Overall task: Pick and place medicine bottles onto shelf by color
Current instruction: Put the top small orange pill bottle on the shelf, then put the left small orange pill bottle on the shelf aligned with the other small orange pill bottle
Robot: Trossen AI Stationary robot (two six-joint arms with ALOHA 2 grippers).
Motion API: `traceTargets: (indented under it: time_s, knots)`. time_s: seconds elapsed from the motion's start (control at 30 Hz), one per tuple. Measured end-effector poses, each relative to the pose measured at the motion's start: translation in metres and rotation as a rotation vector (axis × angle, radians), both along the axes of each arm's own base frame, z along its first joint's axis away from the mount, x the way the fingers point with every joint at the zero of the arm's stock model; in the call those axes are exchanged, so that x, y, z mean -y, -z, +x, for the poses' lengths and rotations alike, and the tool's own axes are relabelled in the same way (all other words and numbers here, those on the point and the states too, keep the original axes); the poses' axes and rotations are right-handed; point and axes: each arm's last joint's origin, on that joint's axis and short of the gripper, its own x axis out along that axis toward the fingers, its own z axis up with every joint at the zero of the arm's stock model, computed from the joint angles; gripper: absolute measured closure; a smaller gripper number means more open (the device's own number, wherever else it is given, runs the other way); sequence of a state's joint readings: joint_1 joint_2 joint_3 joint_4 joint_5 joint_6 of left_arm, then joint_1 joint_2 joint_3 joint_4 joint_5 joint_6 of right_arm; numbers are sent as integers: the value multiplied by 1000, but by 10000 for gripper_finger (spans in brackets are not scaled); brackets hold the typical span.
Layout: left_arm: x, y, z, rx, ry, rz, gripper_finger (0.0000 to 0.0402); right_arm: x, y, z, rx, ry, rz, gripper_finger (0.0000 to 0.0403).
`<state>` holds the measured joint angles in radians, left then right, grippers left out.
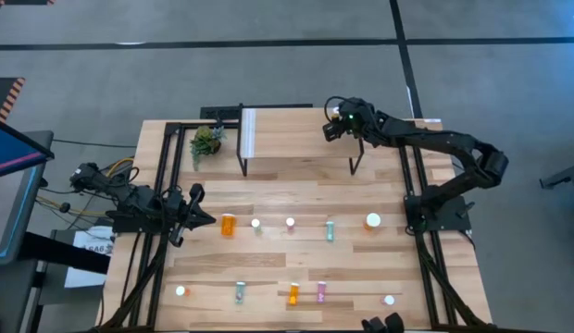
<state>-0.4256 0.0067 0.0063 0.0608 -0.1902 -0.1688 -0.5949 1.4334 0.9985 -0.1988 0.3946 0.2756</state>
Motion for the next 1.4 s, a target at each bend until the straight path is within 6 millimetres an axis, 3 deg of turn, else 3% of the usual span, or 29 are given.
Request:
traceTargets:
  time_s: [0.17, 0.37, 0.53, 0.73, 0.93, 1.13, 1.4]
  knots:
    - [0, 0, 0, 0, 0, 0, 401, -6, -10, -7, 7, -2, -3, 162]
    - [0, 0, 0, 0, 0, 0, 401, -29, -31, -22, 13, -39, -5, 153]
    - [0, 0, 0, 0, 0, 0, 401, -59, -47, -38, -3, -105, 11, 153]
    - [0, 0, 0, 0, 0, 0, 401, -109, -61, -50, -43, -301, 15, 154]
    - [0, 0, 0, 0, 0, 0, 401, -159, -59, -55, -65, -476, 97, 154]
    - [0, -3, 0, 7, 0, -92, 401, -201, -43, -51, -104, -600, 187, 154]
    - [0, -2, 0, -42, 12, -276, 401, -228, -38, -54, -117, -646, 190, 155]
